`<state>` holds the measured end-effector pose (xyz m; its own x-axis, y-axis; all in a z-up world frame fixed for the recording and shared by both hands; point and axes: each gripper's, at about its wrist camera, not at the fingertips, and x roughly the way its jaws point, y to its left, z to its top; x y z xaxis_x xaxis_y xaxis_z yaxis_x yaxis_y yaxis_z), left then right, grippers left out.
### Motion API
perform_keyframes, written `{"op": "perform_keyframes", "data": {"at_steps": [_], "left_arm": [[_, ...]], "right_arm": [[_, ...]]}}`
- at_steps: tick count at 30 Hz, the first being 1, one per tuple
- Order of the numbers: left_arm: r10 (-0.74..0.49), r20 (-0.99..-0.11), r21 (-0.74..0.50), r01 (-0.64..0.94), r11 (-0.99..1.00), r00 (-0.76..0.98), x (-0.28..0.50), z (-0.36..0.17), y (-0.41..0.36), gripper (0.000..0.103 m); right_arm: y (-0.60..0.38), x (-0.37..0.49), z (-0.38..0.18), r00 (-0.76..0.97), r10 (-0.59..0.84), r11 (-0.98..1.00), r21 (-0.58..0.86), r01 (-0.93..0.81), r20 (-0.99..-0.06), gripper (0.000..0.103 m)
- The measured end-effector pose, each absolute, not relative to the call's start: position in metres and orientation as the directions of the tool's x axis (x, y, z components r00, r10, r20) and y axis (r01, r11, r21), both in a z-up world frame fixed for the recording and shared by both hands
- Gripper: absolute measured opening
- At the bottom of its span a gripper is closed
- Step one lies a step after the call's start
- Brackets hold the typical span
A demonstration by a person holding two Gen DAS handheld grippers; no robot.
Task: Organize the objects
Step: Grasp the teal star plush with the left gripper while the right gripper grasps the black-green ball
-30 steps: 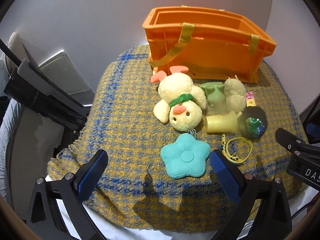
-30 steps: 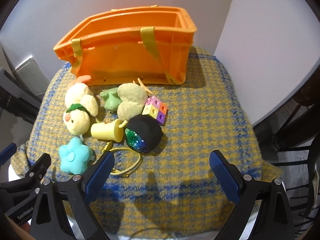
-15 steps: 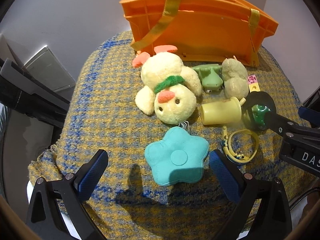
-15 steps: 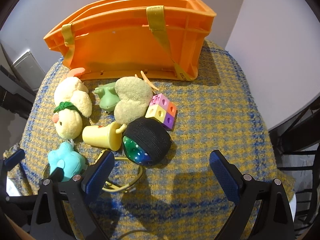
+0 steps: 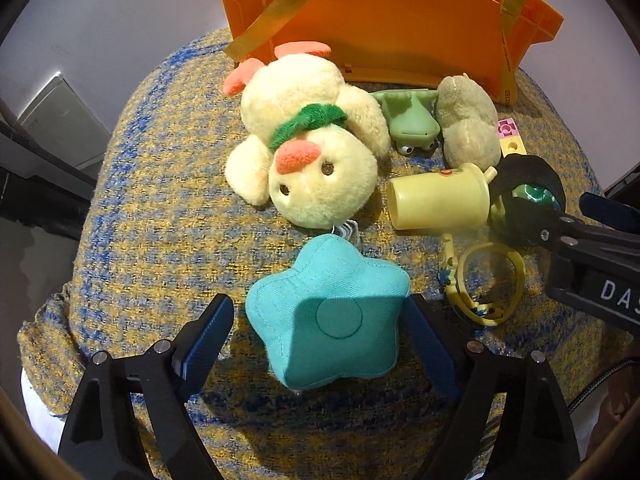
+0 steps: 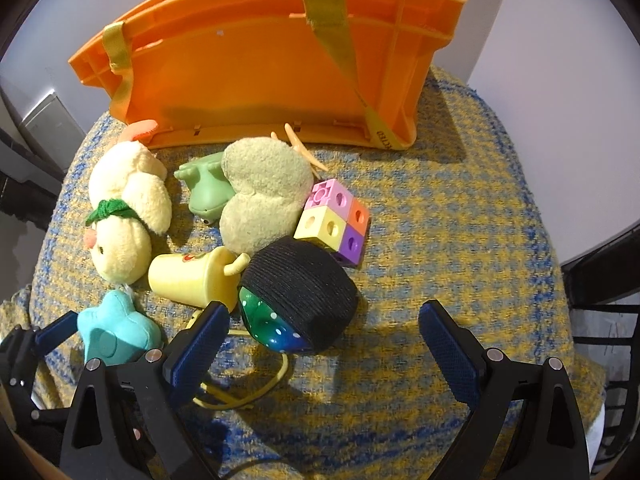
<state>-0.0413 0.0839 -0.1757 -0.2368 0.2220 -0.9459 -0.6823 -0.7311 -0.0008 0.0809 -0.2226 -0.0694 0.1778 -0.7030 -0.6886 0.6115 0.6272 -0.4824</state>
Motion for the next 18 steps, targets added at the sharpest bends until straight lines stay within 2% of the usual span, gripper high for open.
{"op": "perform_keyframes", "data": {"at_steps": [3, 5, 11, 18], "left_arm": [[0.235, -0.946, -0.013, -0.699, -0.715, -0.222, -0.039, -0.177, 0.088, 0.077], [0.237, -0.946, -0.014, -0.706, -0.708, -0.219, -0.038, -0.176, 0.090, 0.076], [0.250, -0.948, -0.040, -0.706, -0.707, -0.197, -0.037, -0.177, 0.090, 0.072], [0.259, -0.946, -0.039, -0.722, -0.691, -0.197, -0.032, -0.174, 0.092, 0.065]], "right_arm": [[-0.227, 0.082, -0.072, 0.176, -0.696, 0.630, -0.474, 0.615, -0.696, 0.095], [-0.230, 0.083, -0.073, 0.171, -0.692, 0.631, -0.471, 0.617, -0.702, 0.092], [-0.235, 0.089, -0.078, 0.166, -0.653, 0.654, -0.439, 0.616, -0.739, 0.064], [-0.232, 0.083, -0.074, 0.160, -0.661, 0.644, -0.445, 0.622, -0.733, 0.061]]}}
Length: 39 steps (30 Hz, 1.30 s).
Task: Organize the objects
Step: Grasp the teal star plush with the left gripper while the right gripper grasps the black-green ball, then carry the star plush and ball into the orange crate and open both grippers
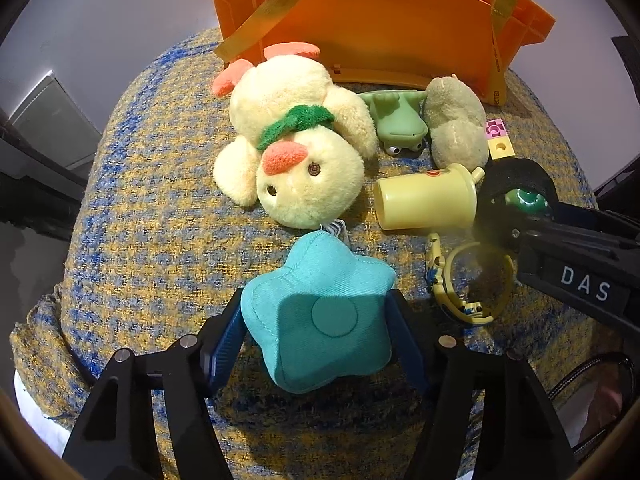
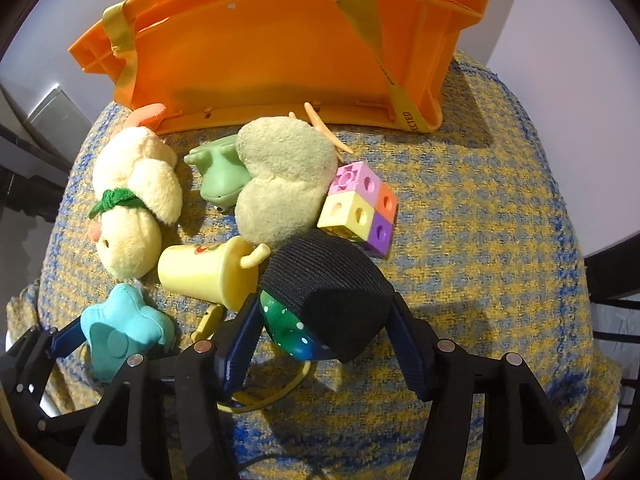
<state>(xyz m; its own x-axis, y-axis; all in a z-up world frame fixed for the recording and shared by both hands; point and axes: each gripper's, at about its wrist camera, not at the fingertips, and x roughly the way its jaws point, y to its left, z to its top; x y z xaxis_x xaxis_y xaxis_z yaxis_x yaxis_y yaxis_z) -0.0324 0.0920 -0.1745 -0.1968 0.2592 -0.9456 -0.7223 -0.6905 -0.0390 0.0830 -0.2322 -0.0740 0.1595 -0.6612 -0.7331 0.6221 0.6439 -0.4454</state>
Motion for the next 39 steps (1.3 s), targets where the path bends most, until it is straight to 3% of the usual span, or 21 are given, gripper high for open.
{"op": "perform_keyframes", "data": {"at_steps": [18, 39], "left_arm": [[0.309, -0.909, -0.007, -0.729, -0.684, -0.280, -0.013, -0.124, 0.075, 0.064], [0.432, -0.831, -0.004, -0.774, -0.633, -0.349, -0.058, -0.034, 0.079, 0.064]], "right_arm": [[-0.176, 0.065, -0.037, 0.249, -0.698, 0.649, -0.447, 0.615, -0.671, 0.061], [-0.141, 0.073, 0.034, 0.333, -0.750, 0.631, -0.469, 0.618, -0.571, 0.061]]}}
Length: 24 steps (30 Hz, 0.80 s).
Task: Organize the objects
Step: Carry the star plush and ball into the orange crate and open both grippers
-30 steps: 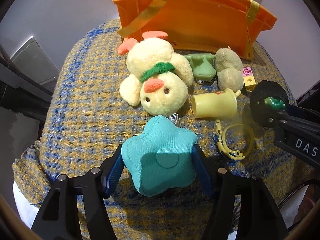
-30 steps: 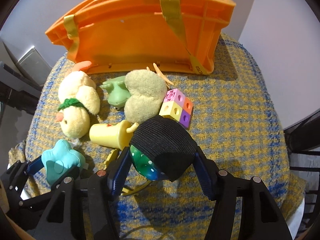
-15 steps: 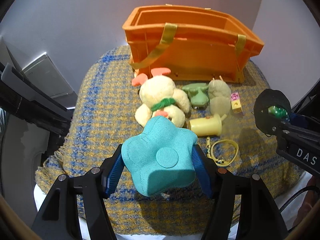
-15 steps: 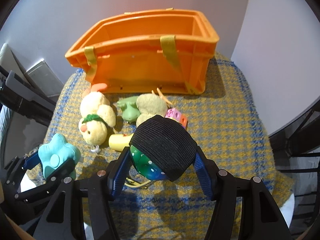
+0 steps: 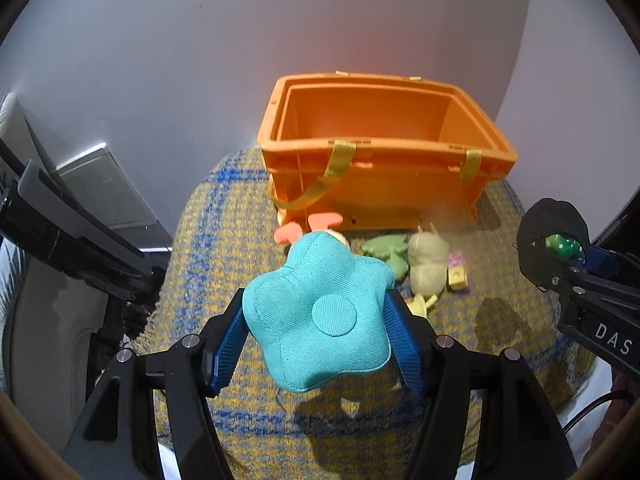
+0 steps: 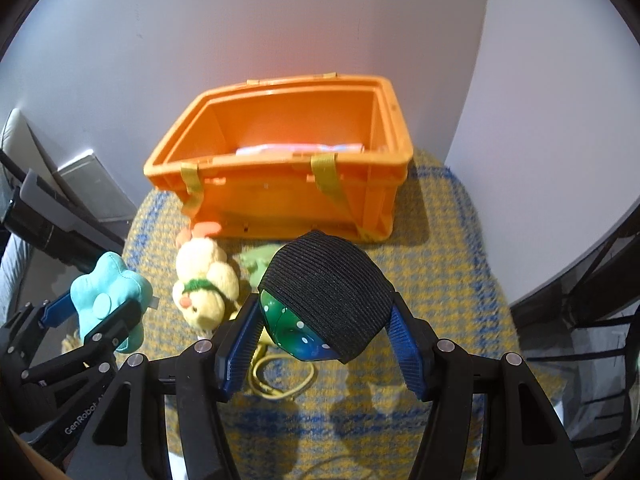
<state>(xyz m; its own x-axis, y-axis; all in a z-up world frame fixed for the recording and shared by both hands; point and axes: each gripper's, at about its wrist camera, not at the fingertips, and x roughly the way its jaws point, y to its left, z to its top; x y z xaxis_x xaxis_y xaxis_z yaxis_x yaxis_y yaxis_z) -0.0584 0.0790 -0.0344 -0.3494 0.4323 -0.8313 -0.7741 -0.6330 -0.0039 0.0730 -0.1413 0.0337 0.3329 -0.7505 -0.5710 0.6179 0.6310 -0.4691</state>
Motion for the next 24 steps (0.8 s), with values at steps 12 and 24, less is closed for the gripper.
{"op": "perform_keyframes", "data": {"at_steps": [12, 24], "left_arm": [[0.507, -0.774, -0.007, -0.794, -0.607, -0.381, -0.087, 0.004, 0.113, 0.064], [0.541, -0.731, -0.002, -0.792, -0.610, -0.415, -0.125, 0.015, 0.158, 0.064]], "right_arm": [[-0.152, 0.102, 0.071, 0.367, -0.770, 0.619, -0.471, 0.628, -0.522, 0.061], [-0.177, 0.147, 0.099, 0.384, -0.800, 0.591, -0.491, 0.640, -0.461, 0.061]]}}
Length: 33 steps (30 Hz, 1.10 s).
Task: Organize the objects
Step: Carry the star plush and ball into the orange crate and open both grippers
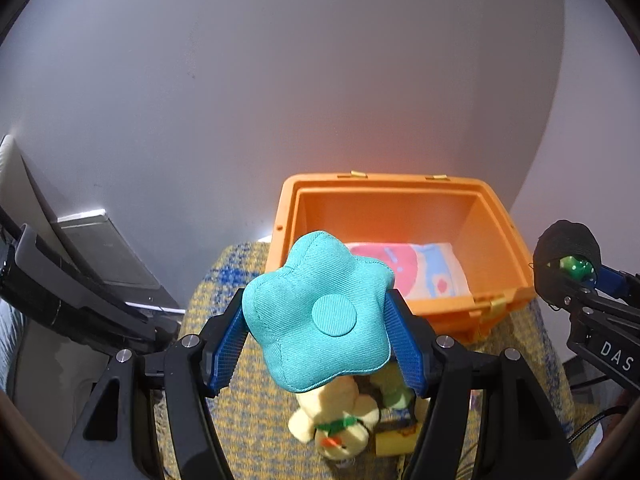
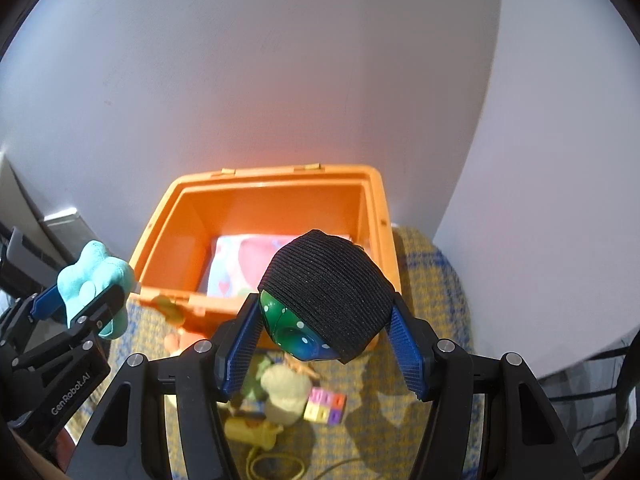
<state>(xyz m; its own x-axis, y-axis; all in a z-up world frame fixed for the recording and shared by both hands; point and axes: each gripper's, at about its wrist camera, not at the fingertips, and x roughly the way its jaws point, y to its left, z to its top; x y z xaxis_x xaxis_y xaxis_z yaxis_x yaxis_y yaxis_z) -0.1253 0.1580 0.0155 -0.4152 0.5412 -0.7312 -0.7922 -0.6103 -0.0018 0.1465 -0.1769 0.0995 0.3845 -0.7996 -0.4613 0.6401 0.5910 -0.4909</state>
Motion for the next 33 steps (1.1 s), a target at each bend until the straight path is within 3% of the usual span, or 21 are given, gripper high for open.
{"op": "perform_keyframes", "data": {"at_steps": [20, 27, 29, 31, 33], "left_arm": [[0.552, -0.739, -0.028, -0.801, -0.598, -0.386, -0.179, 0.000, 0.230, 0.065], [0.544, -0.749, -0.024, -0.805, -0.593, -0.379, -0.189, -0.013, 0.246, 0.071], [0.533, -0.754, -0.017, -0.800, -0.600, -0.384, -0.190, -0.016, 0.248, 0.075], [0.507, -0.760, 0.005, -0.784, -0.621, -0.407, -0.191, -0.019, 0.251, 0.092], [0.497, -0.760, 0.012, -0.773, -0.634, -0.419, -0.192, -0.020, 0.250, 0.096]], "right_arm": [[-0.242, 0.204, 0.097, 0.339, -0.811, 0.568, -0.502, 0.652, -0.476, 0.062], [-0.263, 0.215, 0.091, 0.317, -0.813, 0.562, -0.516, 0.646, -0.488, 0.062], [-0.259, 0.213, 0.089, 0.305, -0.821, 0.550, -0.527, 0.648, -0.482, 0.066], [-0.259, 0.215, 0.085, 0.292, -0.836, 0.529, -0.541, 0.654, -0.465, 0.083], [-0.256, 0.215, 0.087, 0.294, -0.841, 0.524, -0.548, 0.652, -0.455, 0.088]]}}
